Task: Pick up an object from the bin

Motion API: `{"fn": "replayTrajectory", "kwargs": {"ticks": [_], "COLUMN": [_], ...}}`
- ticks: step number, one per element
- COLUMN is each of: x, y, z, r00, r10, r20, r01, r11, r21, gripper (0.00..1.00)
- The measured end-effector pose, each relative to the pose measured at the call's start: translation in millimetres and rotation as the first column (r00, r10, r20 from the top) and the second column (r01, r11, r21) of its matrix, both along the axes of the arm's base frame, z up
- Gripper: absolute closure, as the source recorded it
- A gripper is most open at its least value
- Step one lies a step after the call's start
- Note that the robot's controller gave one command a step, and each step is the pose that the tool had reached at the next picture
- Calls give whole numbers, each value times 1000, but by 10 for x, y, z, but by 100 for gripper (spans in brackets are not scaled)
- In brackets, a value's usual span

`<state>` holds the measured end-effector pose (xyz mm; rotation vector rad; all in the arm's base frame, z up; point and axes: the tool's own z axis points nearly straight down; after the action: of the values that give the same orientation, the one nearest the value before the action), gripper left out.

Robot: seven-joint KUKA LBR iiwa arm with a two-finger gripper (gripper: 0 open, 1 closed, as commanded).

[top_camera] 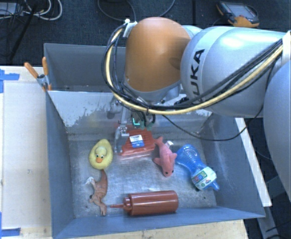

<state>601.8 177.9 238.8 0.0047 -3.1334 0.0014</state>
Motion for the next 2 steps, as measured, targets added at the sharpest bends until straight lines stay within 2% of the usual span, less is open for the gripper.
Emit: {"fn": "replayTrajectory", "kwargs": {"ticks": [1, 2], "x": [17, 30], "y": [-11, 9], "z": [49, -387], "r00": [1000, 994], "r10": [-4, 110], "r20": [8, 11], "r01": [4, -110], "r11": [1000, 994], "r21": [1, 2], "gripper": [0, 0]}}
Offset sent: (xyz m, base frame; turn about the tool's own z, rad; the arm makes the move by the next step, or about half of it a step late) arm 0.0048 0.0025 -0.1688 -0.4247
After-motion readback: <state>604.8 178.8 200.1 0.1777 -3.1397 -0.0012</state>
